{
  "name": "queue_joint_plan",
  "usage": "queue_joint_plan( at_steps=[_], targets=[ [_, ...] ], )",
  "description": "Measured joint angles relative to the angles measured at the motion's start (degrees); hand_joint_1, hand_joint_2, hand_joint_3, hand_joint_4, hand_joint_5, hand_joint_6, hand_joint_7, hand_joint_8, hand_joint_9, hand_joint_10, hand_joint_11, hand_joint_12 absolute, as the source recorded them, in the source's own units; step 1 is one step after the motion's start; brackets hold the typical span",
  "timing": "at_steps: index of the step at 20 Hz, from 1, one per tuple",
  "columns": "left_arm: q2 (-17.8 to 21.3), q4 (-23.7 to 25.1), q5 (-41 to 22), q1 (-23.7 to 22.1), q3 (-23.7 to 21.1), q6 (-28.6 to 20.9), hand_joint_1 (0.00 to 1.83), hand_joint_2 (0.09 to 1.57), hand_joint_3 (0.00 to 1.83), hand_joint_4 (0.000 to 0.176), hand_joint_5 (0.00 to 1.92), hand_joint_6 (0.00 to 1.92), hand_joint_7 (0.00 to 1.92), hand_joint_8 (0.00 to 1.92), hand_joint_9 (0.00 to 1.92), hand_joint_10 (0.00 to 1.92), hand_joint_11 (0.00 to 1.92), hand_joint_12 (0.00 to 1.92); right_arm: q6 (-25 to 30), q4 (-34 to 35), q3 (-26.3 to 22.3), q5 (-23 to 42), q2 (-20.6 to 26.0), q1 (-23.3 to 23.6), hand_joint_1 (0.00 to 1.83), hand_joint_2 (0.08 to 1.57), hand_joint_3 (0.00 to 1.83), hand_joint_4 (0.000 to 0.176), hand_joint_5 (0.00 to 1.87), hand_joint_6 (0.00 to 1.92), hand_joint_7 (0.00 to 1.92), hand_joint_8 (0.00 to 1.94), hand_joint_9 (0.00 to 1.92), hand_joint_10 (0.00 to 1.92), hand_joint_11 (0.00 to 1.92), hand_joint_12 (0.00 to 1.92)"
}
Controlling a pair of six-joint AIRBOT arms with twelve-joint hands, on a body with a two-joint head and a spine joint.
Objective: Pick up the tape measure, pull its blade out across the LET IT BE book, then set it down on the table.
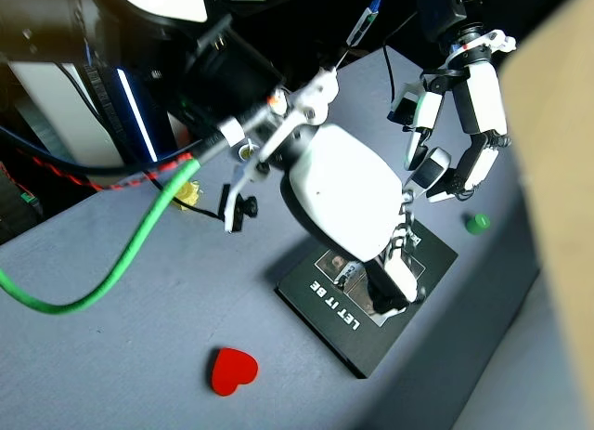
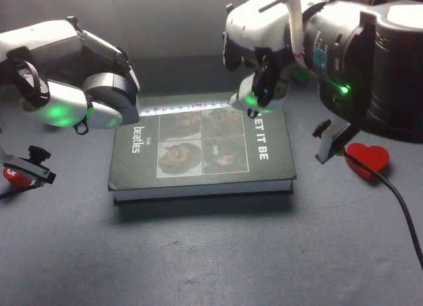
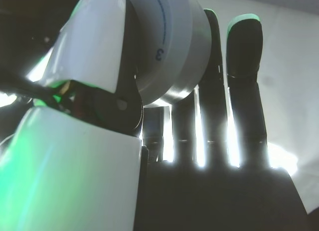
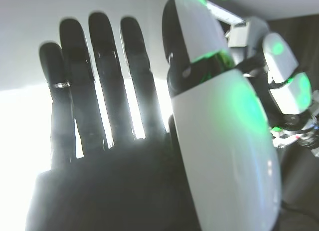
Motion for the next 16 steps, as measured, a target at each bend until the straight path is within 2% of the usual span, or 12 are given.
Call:
queue_joint_plan(
  at_steps=[6, 9, 12, 16],
  targets=[
    [-0.1, 0.0, 0.1, 0.0, 0.0, -0.2, 1.36, 1.18, 0.0, 0.0, 0.76, 1.1, 0.85, 1.2, 0.81, 1.47, 0.68, 1.49, -0.1, 0.3, 2.1, 1.2, -2.0, 0.0, 0.87, 1.14, 0.0, 0.0, 0.69, 0.0, 0.78, 0.0, 0.75, 0.01, 0.31, 1.05],
    [-0.1, 0.0, 0.0, 0.2, 0.1, -1.0, 1.36, 1.18, 0.0, 0.0, 0.78, 1.1, 0.84, 1.22, 0.81, 1.47, 0.7, 1.51, -1.8, 3.9, 3.8, 1.3, -3.4, 0.9, 0.87, 1.14, 0.0, 0.0, 0.66, 0.0, 0.78, 0.0, 0.75, 0.01, 0.32, 1.05],
    [-0.1, 0.0, 0.0, 0.2, 0.2, -1.3, 1.36, 1.18, 0.0, 0.0, 0.78, 1.09, 0.84, 1.22, 0.81, 1.47, 0.69, 1.51, -1.9, 3.8, 5.9, 1.2, -4.1, 1.3, 0.87, 1.14, 0.0, 0.0, 0.68, 0.01, 0.78, 0.0, 0.76, 0.02, 0.35, 1.06],
    [-0.1, 0.0, -0.1, 0.2, 0.2, -1.4, 1.36, 1.18, 0.0, 0.0, 0.79, 1.08, 0.85, 1.21, 0.82, 1.46, 0.7, 1.51, -3.3, 6.4, 6.2, 1.0, -4.3, 1.3, 0.88, 1.13, 0.0, 0.0, 0.69, 0.01, 0.79, 0.0, 0.76, 0.01, 0.33, 1.05]
  ],
)
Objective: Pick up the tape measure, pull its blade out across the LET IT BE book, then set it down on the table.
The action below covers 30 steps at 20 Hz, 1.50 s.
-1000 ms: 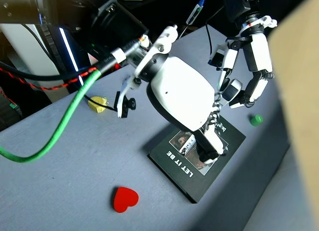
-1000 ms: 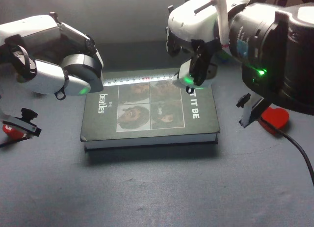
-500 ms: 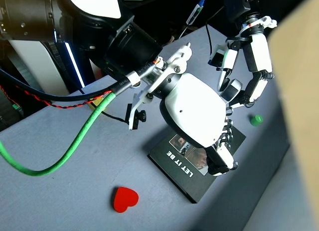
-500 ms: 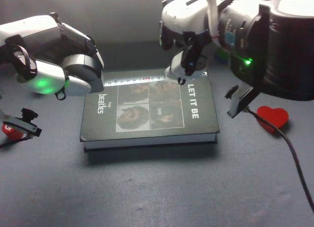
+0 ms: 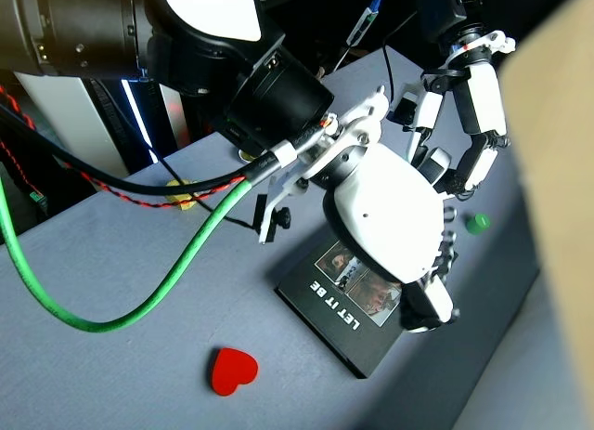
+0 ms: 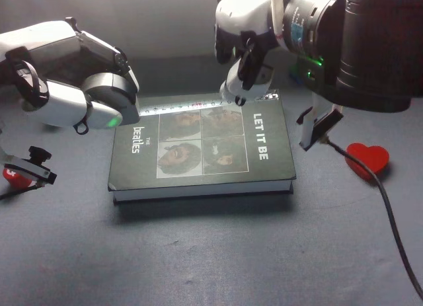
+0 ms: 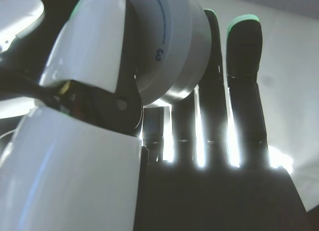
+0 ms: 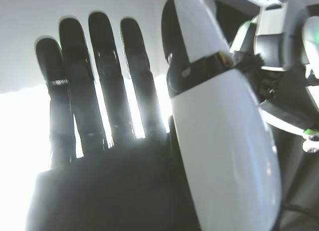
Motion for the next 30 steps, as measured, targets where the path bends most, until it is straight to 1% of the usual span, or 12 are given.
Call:
queue_joint_plan(
  at_steps=[4, 11, 14, 16, 21, 23, 25, 26, 30],
  targets=[
    [0.0, 0.1, -0.1, 0.0, 0.0, -0.2, 1.36, 1.18, 0.0, 0.0, 0.78, 1.09, 0.84, 1.21, 0.81, 1.46, 0.69, 1.5, -1.0, 1.2, -0.1, 0.7, -0.3, -0.6, 0.88, 1.13, 0.0, 0.0, 0.69, 0.01, 0.79, 0.0, 0.76, 0.01, 0.33, 1.04],
    [0.0, 0.2, -0.1, 0.0, 0.0, -0.2, 1.36, 1.18, 0.0, 0.0, 0.78, 1.09, 0.84, 1.22, 0.81, 1.47, 0.7, 1.5, -0.9, 0.3, -0.1, 0.6, -0.5, -0.6, 0.88, 1.13, 0.0, 0.0, 0.7, 0.01, 0.8, 0.01, 0.75, 0.0, 0.32, 1.04],
    [0.0, 0.3, -0.1, 0.0, 0.0, -0.5, 1.36, 1.18, 0.0, 0.0, 0.78, 1.09, 0.84, 1.22, 0.81, 1.47, 0.71, 1.5, -1.0, 0.1, 0.1, 0.6, -0.7, -1.3, 0.88, 1.13, 0.0, 0.0, 0.71, 0.01, 0.79, 0.0, 0.75, 0.0, 0.33, 1.04],
    [0.0, 2.0, -0.1, 0.0, 0.0, -1.9, 1.36, 1.18, 0.0, 0.0, 0.79, 1.09, 0.83, 1.22, 0.82, 1.47, 0.71, 1.5, -1.0, 0.1, 0.3, 0.6, -0.8, -1.9, 0.88, 1.13, 0.0, 0.0, 0.71, 0.01, 0.8, 0.01, 0.76, 0.01, 0.33, 1.04],
    [0.0, 2.8, -0.1, 0.0, 0.1, -2.8, 1.36, 1.19, 0.0, 0.0, 0.78, 1.1, 0.83, 1.23, 0.81, 1.48, 0.68, 1.52, -1.0, 0.0, 0.6, 0.7, -0.9, -2.1, 0.88, 1.14, 0.0, 0.0, 0.71, 0.01, 0.81, 0.01, 0.76, 0.0, 0.32, 1.03],
    [0.0, 4.7, -0.2, 0.0, 0.3, -4.5, 1.36, 1.19, 0.0, 0.0, 0.76, 1.1, 0.84, 1.22, 0.81, 1.48, 0.69, 1.52, -1.0, 0.1, 0.6, 0.9, -0.9, -2.1, 0.87, 1.14, 0.0, 0.0, 0.71, 0.01, 0.8, 0.0, 0.76, 0.0, 0.35, 1.04],
    [-0.2, 5.3, -0.2, 0.0, 0.5, -4.9, 1.36, 1.18, 0.0, 0.0, 0.78, 1.09, 0.85, 1.21, 0.81, 1.47, 0.69, 1.51, -1.0, 0.1, 0.6, 0.9, -0.9, -2.1, 0.87, 1.14, 0.0, 0.0, 0.71, 0.01, 0.8, 0.0, 0.77, 0.01, 0.35, 1.04],
    [-0.2, 5.4, -0.6, 0.2, 0.5, -5.1, 1.36, 1.17, 0.0, 0.0, 0.8, 1.04, 0.88, 1.17, 0.86, 1.45, 0.7, 1.51, -1.0, 0.1, 0.6, 0.8, -0.9, -2.1, 0.87, 1.14, 0.0, 0.0, 0.71, 0.01, 0.8, 0.0, 0.77, 0.01, 0.35, 1.04],
    [-0.2, 6.3, -1.0, 0.2, 0.5, -5.9, 1.36, 1.16, 0.0, 0.0, 0.81, 1.02, 0.89, 1.16, 0.87, 1.44, 0.7, 1.51, -1.0, 0.1, 0.6, 0.8, -0.9, -2.1, 0.87, 1.14, 0.0, 0.0, 0.73, 0.01, 0.81, 0.0, 0.77, 0.01, 0.36, 1.04]
  ],
)
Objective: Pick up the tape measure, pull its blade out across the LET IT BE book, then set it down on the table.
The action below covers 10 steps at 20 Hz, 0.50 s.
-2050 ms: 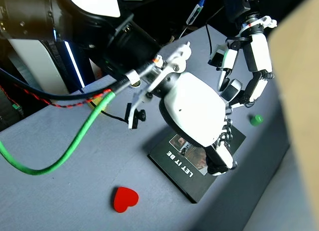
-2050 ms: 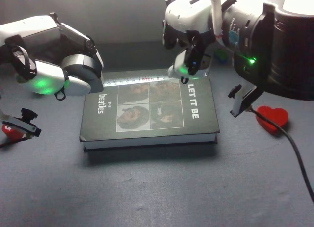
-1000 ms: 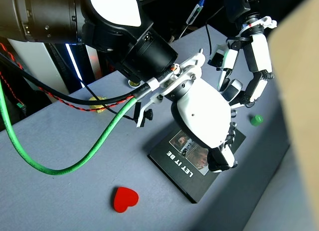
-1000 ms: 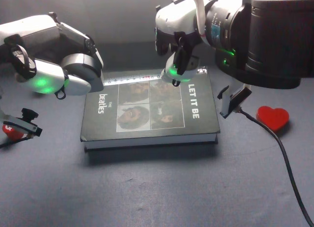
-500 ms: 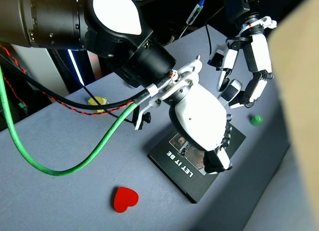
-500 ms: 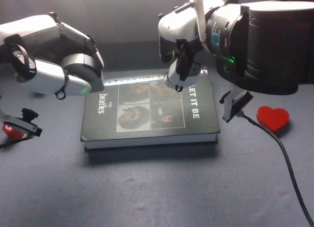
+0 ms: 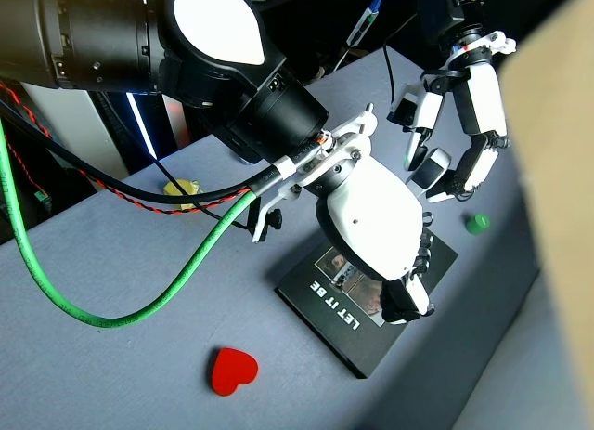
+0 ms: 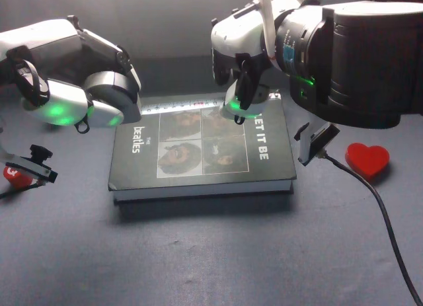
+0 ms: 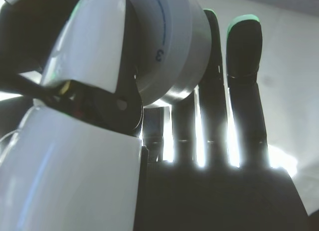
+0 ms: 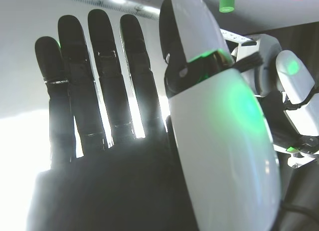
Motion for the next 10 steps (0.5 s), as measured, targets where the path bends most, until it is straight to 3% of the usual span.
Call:
queue_joint_plan(
  at_steps=[4, 10],
  targets=[
    [-0.2, 1.2, -0.1, 0.0, 0.1, -1.1, 1.36, 1.18, 0.0, 0.0, 0.77, 1.09, 0.84, 1.22, 0.81, 1.48, 0.7, 1.51, 0.0, 0.0, 0.0, 0.0, 0.0, 0.0, 0.87, 1.14, 0.0, 0.0, 0.72, 0.0, 0.82, 0.01, 0.77, 0.0, 0.33, 1.03],
    [-0.2, 1.2, -0.3, 0.1, 0.2, -1.1, 1.36, 1.16, 0.0, 0.0, 0.79, 1.03, 0.91, 1.13, 0.88, 1.43, 0.7, 1.5, 0.2, -0.2, 0.0, 0.0, 0.0, 0.0, 0.89, 1.15, 0.01, 0.0, 0.75, 0.02, 0.84, 0.01, 0.81, 0.02, 0.36, 1.04]
  ],
)
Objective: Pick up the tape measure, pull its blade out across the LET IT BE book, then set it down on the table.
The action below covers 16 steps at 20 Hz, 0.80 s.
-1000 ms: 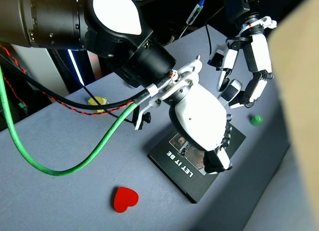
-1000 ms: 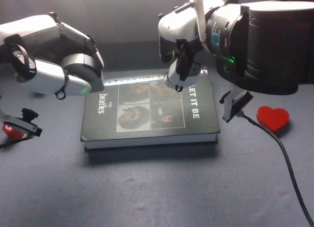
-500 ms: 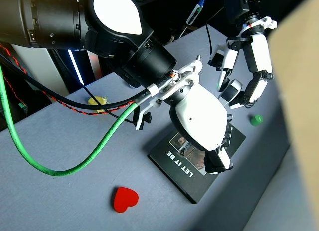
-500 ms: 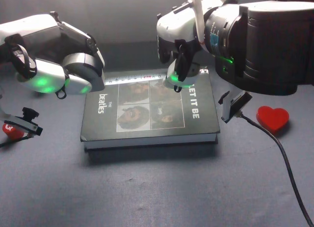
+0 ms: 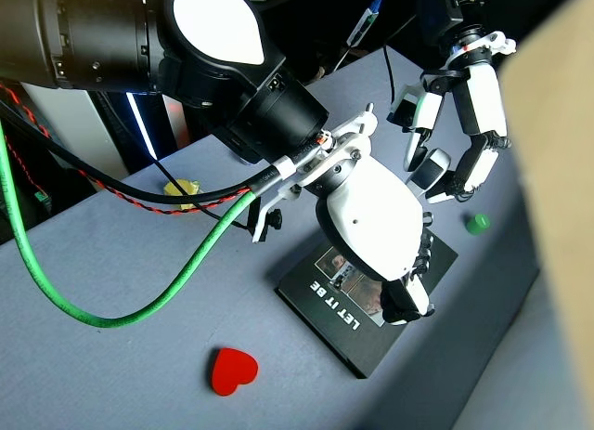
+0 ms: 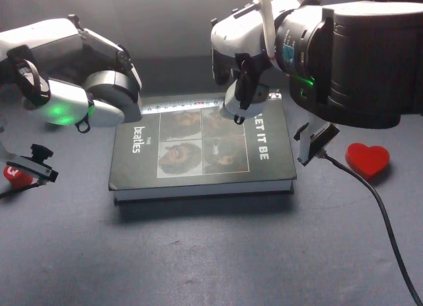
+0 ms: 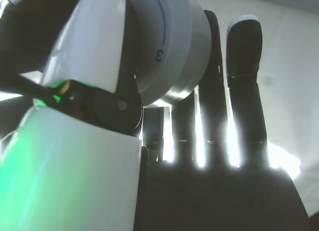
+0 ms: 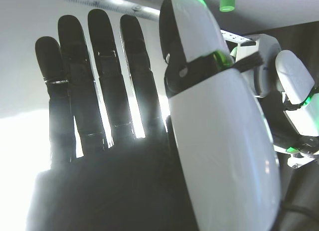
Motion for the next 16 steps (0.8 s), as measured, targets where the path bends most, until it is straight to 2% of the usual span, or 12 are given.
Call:
queue_joint_plan(
  at_steps=[1, 2, 3, 6, 10, 11, 14, 15, 16],
  targets=[
    [0.0, 0.0, -0.1, 0.2, 0.0, 0.0, 1.36, 1.16, 0.0, 0.0, 0.79, 1.03, 0.91, 1.13, 0.88, 1.43, 0.7, 1.5, 0.0, -0.3, 0.0, 0.0, 0.0, 0.0, 0.98, 1.19, 0.0, 0.016, 0.8, 0.98, 0.95, 0.02, 0.89, 0.03, 0.45, 1.06],
    [0.0, 0.0, -0.2, 0.2, 0.0, 0.0, 1.36, 1.16, 0.0, 0.0, 0.79, 1.03, 0.91, 1.13, 0.88, 1.43, 0.7, 1.5, 0.2, -0.5, 0.0, 0.0, 0.0, 0.0, 1.15, 1.17, 0.0, 0.0, 0.78, 1.22, 1.01, 0.73, 0.99, 0.06, 0.59, 1.11],
    [0.0, 0.0, -0.2, 0.3, 0.0, 0.0, 1.36, 1.16, 0.0, 0.0, 0.79, 1.04, 0.91, 1.13, 0.89, 1.42, 0.7, 1.49, 0.5, -0.8, 0.0, 0.0, 0.0, 0.0, 1.19, 1.16, 0.0, 0.0, 0.8, 1.27, 1.02, 0.86, 1.09, 0.09, 0.68, 1.17],
    [0.0, 0.0, -0.3, 0.2, 0.0, 0.0, 1.36, 1.16, 0.0, 0.0, 0.8, 1.04, 0.91, 1.13, 0.88, 1.42, 0.7, 1.49, 1.0, -0.7, 0.0, 0.3, 0.0, 0.0, 1.21, 1.14, 0.0, 0.0, 0.83, 1.23, 1.08, 0.8, 1.18, 0.12, 0.74, 1.25],
    [0.0, 0.1, -0.2, 0.3, 0.0, 0.0, 1.36, 1.16, 0.0, 0.0, 0.81, 1.02, 0.92, 1.12, 0.89, 1.41, 0.72, 1.49, 1.0, -0.8, 0.0, 0.5, 0.1, 0.0, 1.22, 1.13, 0.0, 0.0, 0.82, 1.23, 1.1, 0.79, 1.19, 0.12, 0.74, 1.25],
    [0.0, 0.1, -0.2, 0.3, 0.0, 0.0, 1.36, 1.17, 0.0, 0.0, 0.77, 1.09, 0.87, 1.18, 0.84, 1.45, 0.71, 1.48, 1.0, -0.8, 0.0, 0.6, 0.2, 0.0, 1.22, 1.13, 0.0, 0.0, 0.82, 1.23, 1.1, 0.79, 1.18, 0.12, 0.73, 1.24],
    [0.0, 0.1, -0.2, 0.3, 0.0, 0.0, 1.36, 1.18, 0.0, 0.0, 0.75, 1.11, 0.85, 1.2, 0.82, 1.46, 0.7, 1.48, 1.0, -0.9, -0.1, 0.7, 0.3, 0.0, 1.22, 1.14, 0.0, 0.0, 0.82, 1.23, 1.1, 0.79, 1.18, 0.12, 0.73, 1.24],
    [-0.1, 0.1, -0.3, 0.3, 0.0, 0.0, 1.36, 1.18, 0.0, 0.0, 0.75, 1.11, 0.85, 1.2, 0.82, 1.47, 0.7, 1.49, 1.0, -1.3, -0.3, 1.0, 0.5, -0.2, 1.34, 1.13, 0.0, 0.0, 0.81, 1.21, 1.13, 0.69, 0.91, 1.04, 0.72, 1.25],
    [-0.1, 0.1, -0.3, 0.3, 0.0, -0.1, 1.36, 1.19, 0.0, 0.0, 0.75, 1.11, 0.85, 1.2, 0.82, 1.47, 0.7, 1.49, 1.0, -1.2, -0.5, 1.2, 0.7, -0.3, 1.35, 1.14, 0.0, 0.0, 0.79, 1.24, 1.1, 0.72, 0.83, 1.25, 0.7, 1.26]
  ],
)
